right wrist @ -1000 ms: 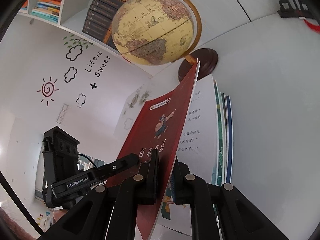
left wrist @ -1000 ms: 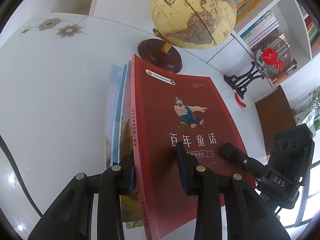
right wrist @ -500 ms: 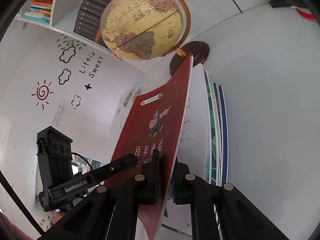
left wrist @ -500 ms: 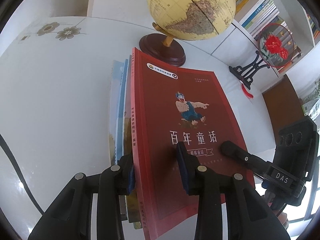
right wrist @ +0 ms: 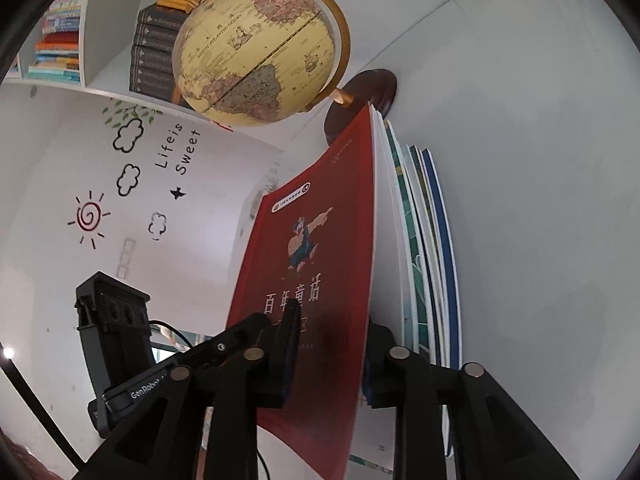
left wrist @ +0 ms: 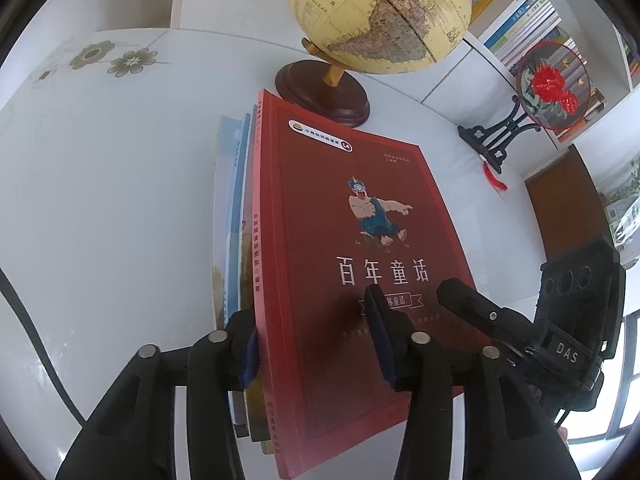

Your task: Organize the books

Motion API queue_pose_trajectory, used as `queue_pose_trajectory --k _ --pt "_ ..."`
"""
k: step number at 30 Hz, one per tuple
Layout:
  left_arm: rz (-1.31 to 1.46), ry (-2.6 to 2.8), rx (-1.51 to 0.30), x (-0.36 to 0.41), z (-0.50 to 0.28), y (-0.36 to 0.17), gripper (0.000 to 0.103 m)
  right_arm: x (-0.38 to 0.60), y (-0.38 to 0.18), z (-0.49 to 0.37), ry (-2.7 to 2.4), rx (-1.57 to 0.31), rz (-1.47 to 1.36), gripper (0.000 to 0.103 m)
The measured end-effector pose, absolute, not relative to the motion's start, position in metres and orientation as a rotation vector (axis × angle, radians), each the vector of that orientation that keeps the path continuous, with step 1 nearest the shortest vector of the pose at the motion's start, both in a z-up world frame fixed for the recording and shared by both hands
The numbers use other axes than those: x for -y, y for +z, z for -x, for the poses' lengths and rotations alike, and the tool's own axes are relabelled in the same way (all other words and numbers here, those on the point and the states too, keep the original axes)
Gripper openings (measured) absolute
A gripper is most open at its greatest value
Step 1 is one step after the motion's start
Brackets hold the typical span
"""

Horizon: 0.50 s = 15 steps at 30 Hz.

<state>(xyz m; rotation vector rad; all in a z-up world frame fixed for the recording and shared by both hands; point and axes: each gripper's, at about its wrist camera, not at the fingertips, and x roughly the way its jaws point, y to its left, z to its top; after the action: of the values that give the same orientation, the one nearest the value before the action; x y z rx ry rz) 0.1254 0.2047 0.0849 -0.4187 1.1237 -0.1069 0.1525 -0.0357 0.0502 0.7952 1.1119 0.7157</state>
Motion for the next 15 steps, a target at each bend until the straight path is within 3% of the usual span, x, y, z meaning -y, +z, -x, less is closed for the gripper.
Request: queue_pose_trajectory --k 4,5,15 --pt "0.422 -0.089 -1.122 -0.206 -0.124 0.089 0.081 0.033 0.054 -0.151 0.727 -1.105 -0.82 0.045" --pt "0.404 -0.063 -1.117 -0.206 -0.123 0.09 0.083 0.031 0.055 -0.15 0.725 -1.107 -0.817 0.045" --pt "0.391 -0.04 -1.137 -0.217 -0.12 0.095 0.083 0.031 0.065 -0.149 0.661 -1.137 -0.787 0.05"
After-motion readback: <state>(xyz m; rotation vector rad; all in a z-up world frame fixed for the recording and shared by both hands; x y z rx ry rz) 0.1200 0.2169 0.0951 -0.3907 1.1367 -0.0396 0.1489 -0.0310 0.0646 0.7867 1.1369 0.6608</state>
